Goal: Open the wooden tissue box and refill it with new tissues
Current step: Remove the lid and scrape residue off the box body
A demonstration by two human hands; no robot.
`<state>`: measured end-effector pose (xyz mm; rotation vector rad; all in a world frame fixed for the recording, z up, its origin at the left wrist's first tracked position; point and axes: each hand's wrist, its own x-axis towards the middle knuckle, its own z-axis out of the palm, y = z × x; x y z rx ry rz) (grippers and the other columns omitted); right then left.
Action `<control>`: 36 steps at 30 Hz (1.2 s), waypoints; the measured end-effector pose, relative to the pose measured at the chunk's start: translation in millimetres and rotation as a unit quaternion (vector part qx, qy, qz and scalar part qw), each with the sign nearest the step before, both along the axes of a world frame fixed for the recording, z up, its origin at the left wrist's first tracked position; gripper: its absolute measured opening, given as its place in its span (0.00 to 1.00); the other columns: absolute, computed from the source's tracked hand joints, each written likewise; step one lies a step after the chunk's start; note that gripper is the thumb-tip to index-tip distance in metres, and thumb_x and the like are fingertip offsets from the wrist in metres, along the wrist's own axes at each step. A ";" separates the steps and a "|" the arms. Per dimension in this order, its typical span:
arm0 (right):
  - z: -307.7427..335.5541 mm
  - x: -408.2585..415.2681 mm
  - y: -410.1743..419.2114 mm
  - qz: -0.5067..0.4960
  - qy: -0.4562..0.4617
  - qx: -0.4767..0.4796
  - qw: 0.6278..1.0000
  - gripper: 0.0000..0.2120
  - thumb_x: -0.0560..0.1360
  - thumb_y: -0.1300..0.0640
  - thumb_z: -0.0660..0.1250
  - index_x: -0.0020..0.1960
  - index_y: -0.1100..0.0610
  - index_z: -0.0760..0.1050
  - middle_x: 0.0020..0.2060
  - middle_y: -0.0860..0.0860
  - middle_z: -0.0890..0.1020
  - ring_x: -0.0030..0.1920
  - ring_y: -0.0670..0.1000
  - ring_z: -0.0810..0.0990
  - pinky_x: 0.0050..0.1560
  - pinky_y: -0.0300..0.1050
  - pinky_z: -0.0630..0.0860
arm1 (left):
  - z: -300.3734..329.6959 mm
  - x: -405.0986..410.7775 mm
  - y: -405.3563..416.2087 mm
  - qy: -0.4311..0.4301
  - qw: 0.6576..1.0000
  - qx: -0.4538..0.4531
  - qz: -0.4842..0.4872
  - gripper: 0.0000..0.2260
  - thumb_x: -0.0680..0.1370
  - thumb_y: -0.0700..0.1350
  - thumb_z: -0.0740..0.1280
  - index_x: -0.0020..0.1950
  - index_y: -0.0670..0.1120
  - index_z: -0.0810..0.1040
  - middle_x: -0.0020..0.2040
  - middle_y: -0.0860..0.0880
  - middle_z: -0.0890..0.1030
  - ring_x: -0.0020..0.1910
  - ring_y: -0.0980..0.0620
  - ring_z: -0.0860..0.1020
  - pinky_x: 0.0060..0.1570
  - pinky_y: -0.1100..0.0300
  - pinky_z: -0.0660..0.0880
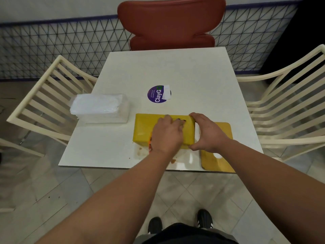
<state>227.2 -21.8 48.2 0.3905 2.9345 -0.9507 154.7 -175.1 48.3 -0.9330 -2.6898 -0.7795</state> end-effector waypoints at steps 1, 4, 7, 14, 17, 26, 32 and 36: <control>-0.7 -0.3 0.0 0.000 0.004 -0.007 1.000 0.55 0.58 0.54 0.80 0.77 0.52 0.54 0.74 0.48 0.62 0.72 0.49 0.63 0.65 0.40 0.67 | -0.2 7.1 7.2 0.020 0.999 -0.012 -0.041 0.06 0.72 0.43 0.72 0.49 0.47 0.84 0.37 0.44 0.75 0.36 0.43 0.74 0.33 0.56 0.72; -1.5 -0.7 0.1 0.001 0.017 -0.028 0.999 0.52 0.58 0.57 0.79 0.77 0.54 0.57 0.73 0.48 0.64 0.71 0.50 0.65 0.63 0.39 0.68 | 0.2 9.2 12.8 0.067 0.983 -0.064 -0.160 0.04 0.73 0.45 0.70 0.45 0.47 0.83 0.37 0.45 0.74 0.35 0.44 0.72 0.31 0.55 0.72; 1.0 0.1 0.0 0.001 0.006 -0.016 1.000 0.54 0.58 0.55 0.80 0.77 0.53 0.55 0.74 0.48 0.62 0.72 0.49 0.63 0.66 0.43 0.68 | 6.6 -11.7 7.0 0.029 0.986 -0.072 -0.151 0.12 0.78 0.50 0.62 0.53 0.50 0.83 0.43 0.46 0.75 0.42 0.45 0.73 0.38 0.54 0.72; 2.4 0.3 0.0 0.006 -0.005 -0.008 1.000 0.55 0.59 0.54 0.80 0.78 0.52 0.53 0.75 0.48 0.60 0.73 0.49 0.61 0.66 0.40 0.65 | 8.3 -10.5 -10.5 0.021 0.963 -0.073 -0.259 0.14 0.78 0.52 0.60 0.54 0.50 0.83 0.44 0.46 0.76 0.42 0.45 0.73 0.37 0.55 0.72; 0.6 0.6 -0.7 0.006 0.003 -0.013 1.000 0.54 0.59 0.55 0.79 0.78 0.52 0.54 0.75 0.48 0.61 0.73 0.50 0.62 0.66 0.40 0.65 | 5.7 -16.4 -17.8 0.059 0.927 -0.100 -0.357 0.14 0.77 0.51 0.61 0.53 0.49 0.83 0.41 0.46 0.76 0.38 0.46 0.73 0.33 0.58 0.69; 2.1 -0.2 -0.5 0.005 -0.002 -0.010 1.000 0.54 0.60 0.54 0.79 0.78 0.52 0.53 0.75 0.48 0.60 0.73 0.50 0.62 0.64 0.38 0.64 | -2.0 -13.0 -19.3 0.057 0.946 -0.081 -0.310 0.11 0.77 0.50 0.64 0.53 0.48 0.83 0.41 0.46 0.76 0.40 0.46 0.73 0.34 0.58 0.69; 1.2 0.6 -1.1 0.007 -0.004 0.000 1.000 0.55 0.59 0.53 0.80 0.78 0.52 0.53 0.75 0.49 0.60 0.73 0.50 0.62 0.64 0.38 0.64 | 4.0 -14.8 5.6 0.023 0.995 -0.041 -0.088 0.10 0.77 0.50 0.65 0.55 0.50 0.83 0.44 0.46 0.76 0.42 0.45 0.74 0.37 0.55 0.72; 3.3 2.5 -2.0 0.008 -0.014 0.009 1.000 0.56 0.59 0.52 0.81 0.78 0.50 0.51 0.76 0.48 0.59 0.73 0.50 0.61 0.66 0.44 0.66 | 5.7 -26.5 -9.8 -0.028 0.998 -0.031 0.049 0.12 0.79 0.51 0.62 0.58 0.51 0.81 0.49 0.46 0.76 0.47 0.47 0.74 0.42 0.55 0.71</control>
